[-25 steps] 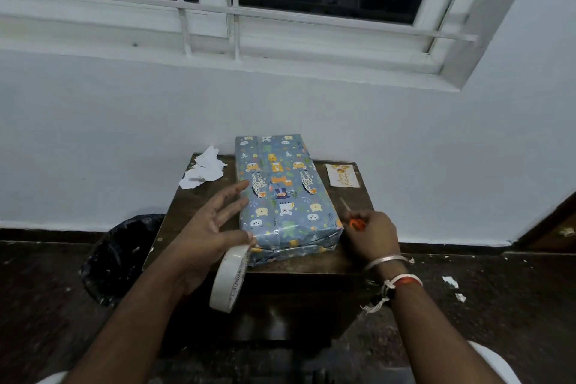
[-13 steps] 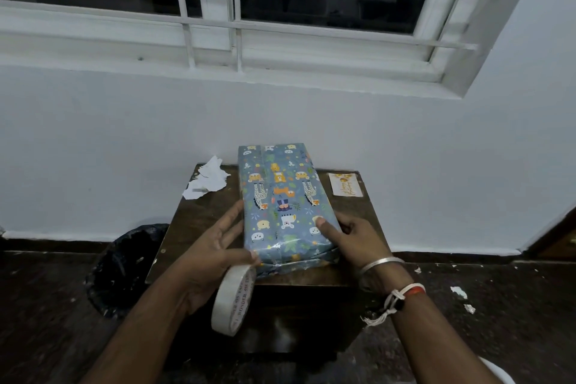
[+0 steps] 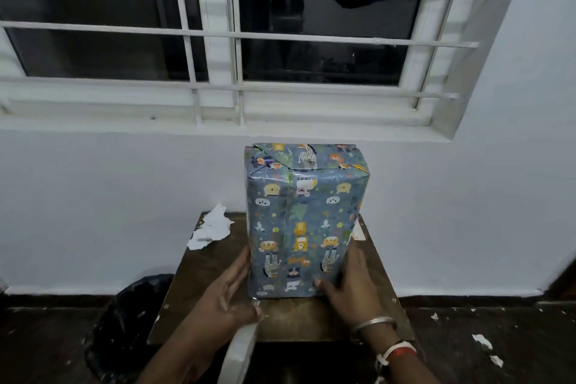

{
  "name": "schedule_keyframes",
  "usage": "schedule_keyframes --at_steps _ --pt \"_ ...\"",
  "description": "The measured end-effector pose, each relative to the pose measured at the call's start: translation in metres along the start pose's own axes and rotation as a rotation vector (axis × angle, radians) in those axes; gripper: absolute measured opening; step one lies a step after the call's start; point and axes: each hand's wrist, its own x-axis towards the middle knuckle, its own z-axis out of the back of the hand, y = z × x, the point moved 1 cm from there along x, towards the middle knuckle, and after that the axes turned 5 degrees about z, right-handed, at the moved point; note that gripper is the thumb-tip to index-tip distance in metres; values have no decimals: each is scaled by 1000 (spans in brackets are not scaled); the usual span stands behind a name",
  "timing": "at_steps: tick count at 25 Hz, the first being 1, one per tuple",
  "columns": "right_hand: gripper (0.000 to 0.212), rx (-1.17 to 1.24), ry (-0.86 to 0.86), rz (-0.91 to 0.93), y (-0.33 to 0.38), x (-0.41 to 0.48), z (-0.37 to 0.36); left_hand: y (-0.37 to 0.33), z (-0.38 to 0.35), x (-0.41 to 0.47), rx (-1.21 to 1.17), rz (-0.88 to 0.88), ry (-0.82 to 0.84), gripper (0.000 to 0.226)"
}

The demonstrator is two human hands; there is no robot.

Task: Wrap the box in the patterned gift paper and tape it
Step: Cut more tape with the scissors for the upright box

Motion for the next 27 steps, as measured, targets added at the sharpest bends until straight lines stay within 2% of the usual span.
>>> schedule_keyframes --at_steps 5,8,11,14,18,21,25,27 --pt "95 108 34 0 -2 6 5 2 2 4 40 -12 56 107" --pt "78 217 37 -9 8 8 16 2 2 5 34 -29 37 109" --pt "74 260 11 15 17 8 24 1 1 5 15 -43 16 108" --pt "80 263 3 28 22 5 23 0 1 5 3 -68 -43 105" --pt "102 250 -34 42 21 1 27 -2 1 0 -18 -70 -130 109" --pt "109 163 -138 10 19 -4 35 1 2 -9 -45 -56 -252 100" --pt "70 78 -332 67 44 -31 48 -6 -16 -35 -33 -78 -323 70" --pt "51 54 -350 151 55 -45 44 -8 -30 -45 -10 -96 -299 60"
